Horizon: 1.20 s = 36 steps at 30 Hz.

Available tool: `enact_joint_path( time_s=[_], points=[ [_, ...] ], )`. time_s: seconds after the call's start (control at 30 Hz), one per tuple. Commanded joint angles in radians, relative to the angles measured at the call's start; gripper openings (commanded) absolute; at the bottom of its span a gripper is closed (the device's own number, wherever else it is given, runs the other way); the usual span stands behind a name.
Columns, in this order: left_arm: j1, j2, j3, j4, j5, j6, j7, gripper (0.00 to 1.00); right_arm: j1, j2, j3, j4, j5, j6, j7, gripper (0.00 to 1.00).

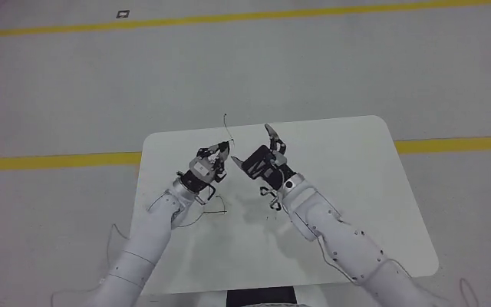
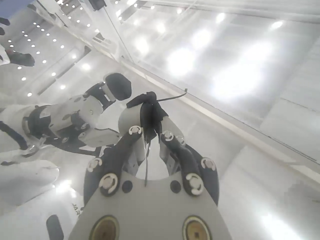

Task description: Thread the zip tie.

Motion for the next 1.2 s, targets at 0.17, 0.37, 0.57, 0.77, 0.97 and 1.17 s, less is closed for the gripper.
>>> enact_joint_path(
  time_s=[0.17, 0.37, 0.57, 0.77, 0.97, 1.17],
  points=[
    [-0.004, -0.01, -0.011, -0.009, 0.0, 0.0, 0.015, 0.0, 0.001, 0.001, -0.003, 0.002, 0.0, 0.006, -0.001, 1.0],
    [0.015, -0.023, -0.027, -0.021, 0.0, 0.0, 0.043, 0.0, 0.037, 0.016, -0.018, 0.037, 0.0, 0.011, -0.034, 1.0],
    [0.024, -0.038, -0.036, -0.025, 0.0, 0.0, 0.046, 0.0, 0.074, 0.036, -0.081, 0.076, 0.0, 0.074, -0.103, 0.36],
    [0.024, -0.038, -0.036, -0.025, 0.0, 0.0, 0.046, 0.0, 0.078, 0.038, -0.106, 0.109, 0.0, 0.083, -0.138, 0.36],
    [0.024, -0.038, -0.036, -0.025, 0.0, 0.0, 0.046, 0.0, 0.084, 0.032, -0.113, 0.121, 0.0, 0.081, -0.141, 0.27],
    [0.024, -0.038, -0.036, -0.025, 0.0, 0.0, 0.046, 0.0, 0.087, 0.025, -0.119, 0.128, 0.0, 0.058, -0.136, 0.26]
  ],
)
